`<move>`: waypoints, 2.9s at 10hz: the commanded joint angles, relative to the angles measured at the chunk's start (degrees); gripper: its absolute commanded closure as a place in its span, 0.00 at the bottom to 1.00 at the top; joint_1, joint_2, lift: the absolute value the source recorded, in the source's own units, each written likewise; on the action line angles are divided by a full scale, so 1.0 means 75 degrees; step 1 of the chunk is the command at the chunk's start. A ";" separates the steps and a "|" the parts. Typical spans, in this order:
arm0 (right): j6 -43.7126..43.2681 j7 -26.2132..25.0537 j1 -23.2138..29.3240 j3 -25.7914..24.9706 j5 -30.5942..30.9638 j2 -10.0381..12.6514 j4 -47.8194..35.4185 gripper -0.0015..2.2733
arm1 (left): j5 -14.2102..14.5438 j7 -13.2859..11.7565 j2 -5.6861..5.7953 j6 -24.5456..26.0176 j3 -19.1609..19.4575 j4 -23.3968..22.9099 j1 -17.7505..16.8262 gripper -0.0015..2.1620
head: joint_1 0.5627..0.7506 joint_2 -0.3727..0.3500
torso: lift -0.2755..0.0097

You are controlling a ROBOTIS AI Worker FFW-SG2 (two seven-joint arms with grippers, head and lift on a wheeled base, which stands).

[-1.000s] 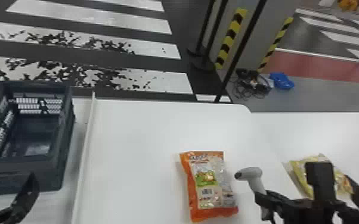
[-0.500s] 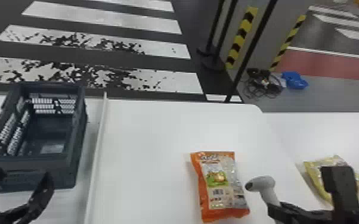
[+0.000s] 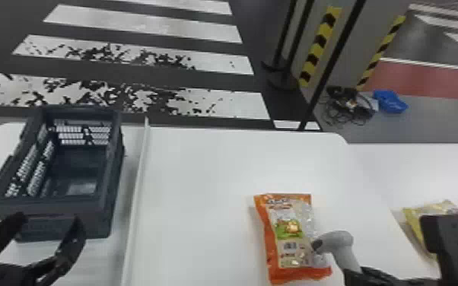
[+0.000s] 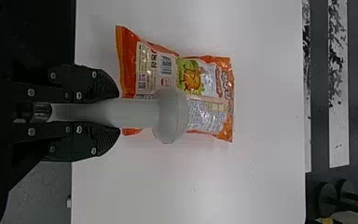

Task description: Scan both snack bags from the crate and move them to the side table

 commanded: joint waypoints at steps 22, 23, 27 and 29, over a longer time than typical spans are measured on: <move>0.0045 -0.0328 -0.0186 0.2175 0.1404 -0.0097 -0.0114 0.99 | 0.0001 0.0000 -0.0023 -0.0008 -0.0062 0.0082 -0.0027 0.04 | 0.70 0.40 | 0.62; 0.0045 -0.0340 -0.0268 0.2140 0.1404 -0.0097 -0.0114 0.99 | 0.0001 0.0000 -0.0023 -0.0008 -0.0073 0.0082 -0.0027 0.04 | 0.70 0.40 | 0.62; -0.1752 -0.0363 -0.0420 0.1179 0.0818 -0.0284 0.0683 0.99 | 0.0001 -0.0012 -0.0012 -0.0008 -0.0097 0.0070 -0.0038 0.04 | 0.70 0.36 | 0.62; -0.2642 -0.0457 -0.0690 0.0769 0.0536 -0.0331 0.1362 0.99 | 0.0001 -0.0012 -0.0012 -0.0008 -0.0108 0.0058 -0.0038 0.04 | 0.70 0.30 | 0.62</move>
